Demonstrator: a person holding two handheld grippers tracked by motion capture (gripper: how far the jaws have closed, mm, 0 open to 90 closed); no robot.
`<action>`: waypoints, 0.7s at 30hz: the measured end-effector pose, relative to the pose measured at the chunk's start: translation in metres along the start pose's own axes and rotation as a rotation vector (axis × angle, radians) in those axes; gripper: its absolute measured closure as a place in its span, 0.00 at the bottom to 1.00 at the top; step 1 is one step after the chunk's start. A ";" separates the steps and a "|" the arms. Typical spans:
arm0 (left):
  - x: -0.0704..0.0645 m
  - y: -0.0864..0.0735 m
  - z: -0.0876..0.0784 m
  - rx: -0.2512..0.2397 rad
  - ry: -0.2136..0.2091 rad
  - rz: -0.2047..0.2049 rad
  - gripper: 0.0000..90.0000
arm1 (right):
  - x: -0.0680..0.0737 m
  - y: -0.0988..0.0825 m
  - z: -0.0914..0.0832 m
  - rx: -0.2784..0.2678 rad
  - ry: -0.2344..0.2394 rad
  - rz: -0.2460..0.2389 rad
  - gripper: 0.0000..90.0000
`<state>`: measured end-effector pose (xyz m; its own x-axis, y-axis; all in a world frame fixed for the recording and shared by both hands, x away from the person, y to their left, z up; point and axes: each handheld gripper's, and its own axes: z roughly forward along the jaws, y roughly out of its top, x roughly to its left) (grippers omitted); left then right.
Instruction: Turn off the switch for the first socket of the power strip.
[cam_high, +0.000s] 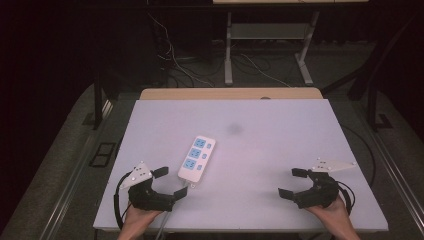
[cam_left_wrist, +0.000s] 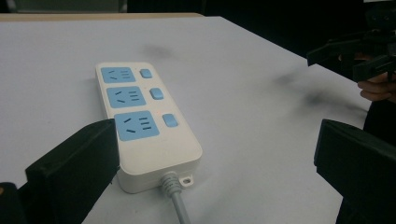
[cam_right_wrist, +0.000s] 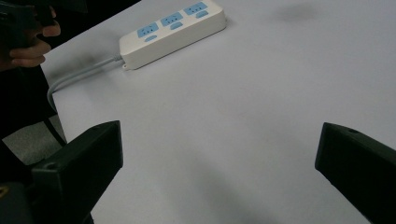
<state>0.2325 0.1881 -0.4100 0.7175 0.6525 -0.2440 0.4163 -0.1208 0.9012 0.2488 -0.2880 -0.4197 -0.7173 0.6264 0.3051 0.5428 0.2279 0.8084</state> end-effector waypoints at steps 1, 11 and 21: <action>0.000 0.000 0.000 0.002 -0.001 0.000 0.00 | 0.000 0.000 0.000 0.002 -0.003 0.002 0.01; -0.003 0.004 0.001 0.030 -0.002 0.024 0.00 | -0.001 -0.001 0.000 -0.001 -0.009 0.001 0.01; -0.001 0.017 0.000 0.054 0.001 0.025 0.00 | -0.001 -0.001 -0.001 0.003 -0.012 0.002 0.01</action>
<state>0.2394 0.1854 -0.3943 0.7274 0.6495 -0.2217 0.4283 -0.1772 0.8861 0.2490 -0.2894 -0.4201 -0.7107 0.6359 0.3009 0.5456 0.2283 0.8063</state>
